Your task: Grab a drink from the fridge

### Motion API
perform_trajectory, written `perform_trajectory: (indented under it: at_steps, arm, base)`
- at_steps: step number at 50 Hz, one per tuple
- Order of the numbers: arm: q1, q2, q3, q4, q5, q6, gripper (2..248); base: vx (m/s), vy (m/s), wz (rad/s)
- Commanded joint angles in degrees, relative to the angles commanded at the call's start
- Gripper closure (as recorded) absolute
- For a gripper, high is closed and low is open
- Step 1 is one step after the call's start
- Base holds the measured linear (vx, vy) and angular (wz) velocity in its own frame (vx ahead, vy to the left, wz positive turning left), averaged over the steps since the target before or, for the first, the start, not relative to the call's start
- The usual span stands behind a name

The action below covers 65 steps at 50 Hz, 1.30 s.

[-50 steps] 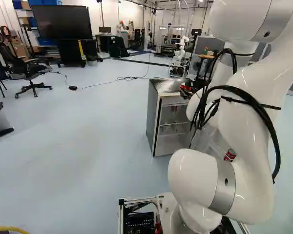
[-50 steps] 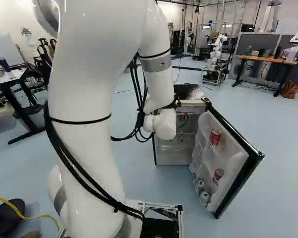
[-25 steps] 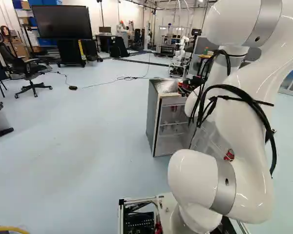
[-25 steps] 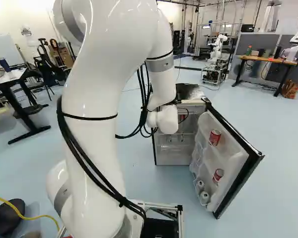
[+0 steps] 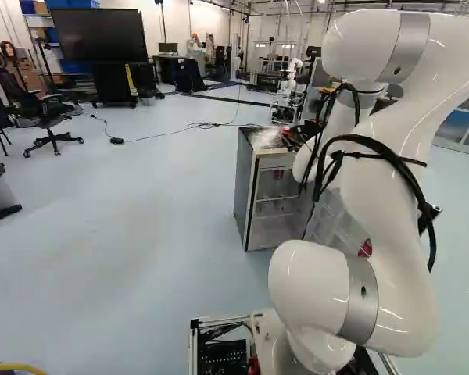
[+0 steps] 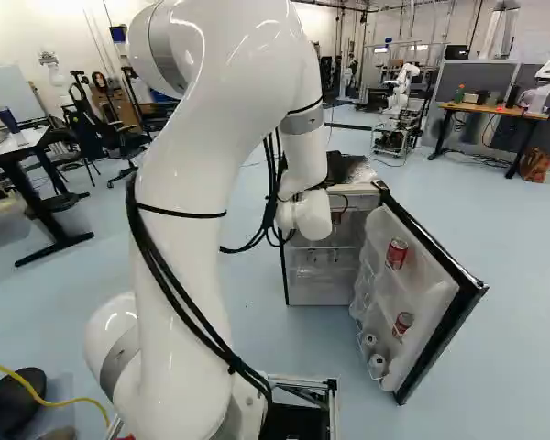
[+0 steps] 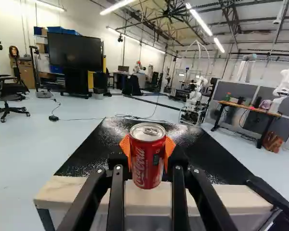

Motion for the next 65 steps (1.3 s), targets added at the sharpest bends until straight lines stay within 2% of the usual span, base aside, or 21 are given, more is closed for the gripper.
perform_trajectory:
  at_steps: [28, 48, 49, 53, 54, 58, 59, 64, 65]
  arm:
    - [1.2, -4.1, -5.6, 0.0, -2.0, 0.0, 160]
    - [1.3, -4.5, -6.2, 0.0, -3.0, 0.0, 160]
    - [1.3, -4.5, -6.2, 0.0, -3.0, 0.0, 153]
    - [1.3, -4.5, -6.2, 0.0, -3.0, 0.0, 153]
    - [1.3, -4.5, -6.2, 0.0, -3.0, 0.0, 121]
    - [1.3, -4.5, -6.2, 0.0, -3.0, 0.0, 121]
    - [1.3, -4.5, -6.2, 0.0, -3.0, 0.0, 86]
    - [1.3, -4.5, -6.2, 0.0, -3.0, 0.0, 86]
    - [1.3, -4.5, -6.2, 0.0, -3.0, 0.0, 50]
  base:
    - [0.0, 0.0, 0.0]
    - [0.0, 0.0, 0.0]
    - [0.0, 0.0, 0.0]
    - [0.0, 0.0, 0.0]
    - [0.0, 0.0, 0.0]
    - [0.0, 0.0, 0.0]
    - [0.0, 0.0, 0.0]
    - [0.0, 0.0, 0.0]
    - [0.0, 0.0, 0.0]
